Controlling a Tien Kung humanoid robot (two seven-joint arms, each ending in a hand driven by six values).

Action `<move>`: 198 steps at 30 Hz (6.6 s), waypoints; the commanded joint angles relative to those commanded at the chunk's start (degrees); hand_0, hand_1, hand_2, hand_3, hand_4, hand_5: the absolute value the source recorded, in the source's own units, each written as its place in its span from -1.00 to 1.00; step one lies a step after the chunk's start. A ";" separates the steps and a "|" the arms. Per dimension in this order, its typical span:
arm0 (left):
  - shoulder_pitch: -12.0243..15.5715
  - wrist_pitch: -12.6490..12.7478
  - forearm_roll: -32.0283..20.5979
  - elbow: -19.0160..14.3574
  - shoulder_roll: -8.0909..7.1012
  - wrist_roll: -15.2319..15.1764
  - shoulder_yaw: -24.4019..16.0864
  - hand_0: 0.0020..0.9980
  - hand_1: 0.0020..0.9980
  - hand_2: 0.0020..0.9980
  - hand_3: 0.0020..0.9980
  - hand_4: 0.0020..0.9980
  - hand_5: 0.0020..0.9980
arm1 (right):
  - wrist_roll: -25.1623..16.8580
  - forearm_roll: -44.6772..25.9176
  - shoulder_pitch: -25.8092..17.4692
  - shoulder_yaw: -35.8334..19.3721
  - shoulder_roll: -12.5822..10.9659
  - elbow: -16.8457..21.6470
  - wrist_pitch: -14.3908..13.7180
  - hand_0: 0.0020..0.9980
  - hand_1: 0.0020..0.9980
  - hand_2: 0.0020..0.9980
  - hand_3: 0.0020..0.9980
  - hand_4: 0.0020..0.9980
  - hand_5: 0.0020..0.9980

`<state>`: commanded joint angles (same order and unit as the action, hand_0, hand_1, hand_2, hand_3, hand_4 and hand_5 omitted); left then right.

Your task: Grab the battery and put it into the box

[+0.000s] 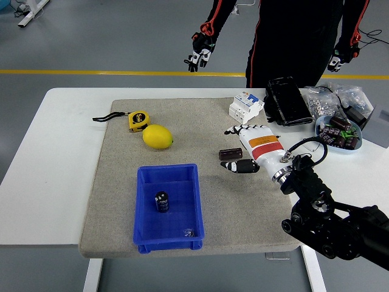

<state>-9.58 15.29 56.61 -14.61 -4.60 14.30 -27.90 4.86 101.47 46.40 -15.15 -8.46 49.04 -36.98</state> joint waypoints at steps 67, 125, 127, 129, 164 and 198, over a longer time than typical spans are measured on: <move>-2.25 0.44 2.15 0.04 -0.71 -0.24 -0.53 0.34 0.34 0.30 0.15 0.23 0.14 | -9.14 -4.62 8.66 11.36 -0.45 -4.95 18.12 -0.04 0.16 0.26 0.15 0.58 -0.34; -2.23 -0.53 4.75 -0.27 -0.45 0.94 -2.40 0.33 0.32 0.30 0.15 0.24 0.14 | -7.93 -7.06 11.34 11.39 5.92 -12.44 21.20 0.20 0.29 0.47 0.32 0.60 -0.34; -2.31 -0.54 4.73 -0.28 -0.42 0.95 -2.38 0.33 0.32 0.30 0.15 0.24 0.14 | -7.96 -7.24 11.29 11.13 6.08 -12.87 21.44 0.20 0.29 0.47 0.32 0.60 -0.34; -2.36 -0.55 4.69 -0.30 -0.41 0.97 -2.31 0.33 0.32 0.31 0.15 0.24 0.14 | -7.96 -7.48 11.24 10.87 6.26 -13.37 21.66 0.20 0.29 0.47 0.34 0.61 -0.35; -2.65 -0.79 4.76 -0.45 -0.28 1.03 -2.12 0.33 0.33 0.31 0.15 0.24 0.14 | -9.82 -6.49 8.87 8.23 6.53 -14.96 20.63 -0.32 -0.05 0.11 0.06 0.45 -0.37; -2.43 -1.29 5.26 -0.56 -0.32 1.15 -2.27 0.33 0.33 0.31 0.15 0.24 0.14 | -9.78 -7.96 7.97 8.43 5.84 -15.08 21.27 -0.55 -0.19 -0.03 -0.02 0.30 -0.39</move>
<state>-12.00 14.00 61.87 -15.17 -4.92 15.46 -30.17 -4.92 93.51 54.37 -6.72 -2.62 33.96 -15.71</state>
